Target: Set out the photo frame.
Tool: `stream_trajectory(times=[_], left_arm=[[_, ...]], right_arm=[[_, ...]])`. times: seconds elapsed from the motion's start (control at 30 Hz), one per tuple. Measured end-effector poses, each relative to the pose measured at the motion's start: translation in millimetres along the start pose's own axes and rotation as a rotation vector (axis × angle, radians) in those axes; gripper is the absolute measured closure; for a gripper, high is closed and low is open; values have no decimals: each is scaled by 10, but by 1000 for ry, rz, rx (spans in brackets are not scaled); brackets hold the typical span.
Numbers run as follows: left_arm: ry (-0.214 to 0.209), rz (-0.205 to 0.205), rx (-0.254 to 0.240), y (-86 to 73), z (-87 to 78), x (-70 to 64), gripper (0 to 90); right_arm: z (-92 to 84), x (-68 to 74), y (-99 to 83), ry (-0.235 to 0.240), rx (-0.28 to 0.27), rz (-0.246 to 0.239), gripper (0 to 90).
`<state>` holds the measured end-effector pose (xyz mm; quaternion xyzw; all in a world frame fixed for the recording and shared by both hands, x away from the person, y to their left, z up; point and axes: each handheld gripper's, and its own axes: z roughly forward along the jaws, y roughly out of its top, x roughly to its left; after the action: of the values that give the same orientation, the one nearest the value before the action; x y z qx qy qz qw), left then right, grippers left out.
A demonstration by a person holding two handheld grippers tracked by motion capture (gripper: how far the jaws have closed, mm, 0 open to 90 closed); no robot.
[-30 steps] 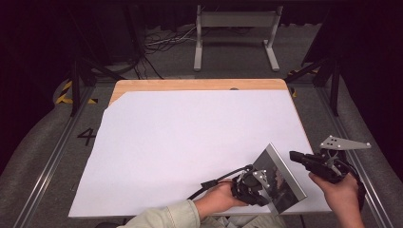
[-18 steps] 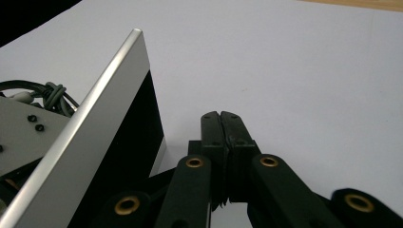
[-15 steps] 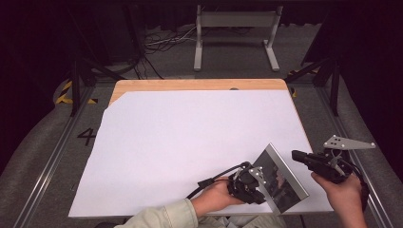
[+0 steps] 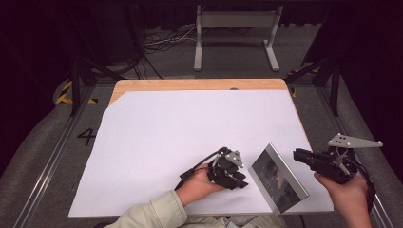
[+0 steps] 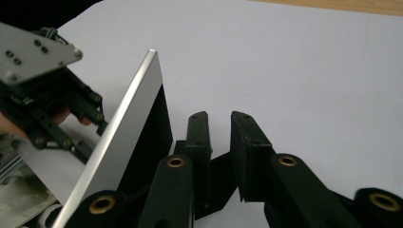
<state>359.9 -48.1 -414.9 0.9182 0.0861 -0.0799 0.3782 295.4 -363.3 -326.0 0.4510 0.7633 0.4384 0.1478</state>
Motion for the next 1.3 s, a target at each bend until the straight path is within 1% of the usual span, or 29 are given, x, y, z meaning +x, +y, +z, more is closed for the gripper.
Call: stream_trajectory(times=[0.03, 0.07, 0.13, 0.2, 0.3, 0.4, 0.47, 0.5, 0.6, 0.67, 0.73, 0.87, 1.0, 1.07, 1.2, 1.3], left_arm=[[15, -7, -8, -18, -54, 32, 679], [25, -18, -18, -36, -91, 53, 674], [51, -46, -47, -93, -221, 122, 668], [70, -60, -61, -133, -303, 165, 664], [93, -90, -81, -195, -416, 213, 661], [124, -100, -97, -253, -527, 258, 659], [139, -109, -113, -282, -577, 283, 658], [145, -116, -112, -298, -611, 297, 657], [164, -131, -124, -338, -669, 340, 654], [178, -148, -139, -362, -705, 369, 653], [185, -156, -148, -374, -742, 394, 652], [195, -165, -161, -390, -789, 414, 649], [201, -173, -168, -403, -820, 432, 650], [204, -170, -167, -405, -818, 438, 650], [203, -175, -168, -410, -813, 451, 649], [202, -179, -170, -416, -818, 463, 649]], right_arm=[[-4, 9, 8, 7, 6, 9, 756], [-7, 16, 17, 10, 7, 9, 753], [-21, 43, 36, 15, 10, 12, 736], [-34, 75, 61, 32, 14, 24, 716], [-55, 142, 103, 36, 17, 20, 702], [-68, 220, 139, 54, 24, 35, 652], [-73, 271, 157, 68, 28, 44, 635], [-72, 288, 161, 71, 29, 42, 632], [-66, 352, 172, 81, 55, 39, 612], [-46, 389, 175, 89, 77, 40, 605], [-23, 411, 174, 80, 93, 37, 603], [20, 441, 165, 46, 137, 38, 604], [64, 484, 157, 28, 166, 25, 608], [97, 501, 151, 8, 185, 14, 617], [143, 517, 140, -4, 219, 10, 657], [159, 530, 138, -2, 232, 21, 688]])
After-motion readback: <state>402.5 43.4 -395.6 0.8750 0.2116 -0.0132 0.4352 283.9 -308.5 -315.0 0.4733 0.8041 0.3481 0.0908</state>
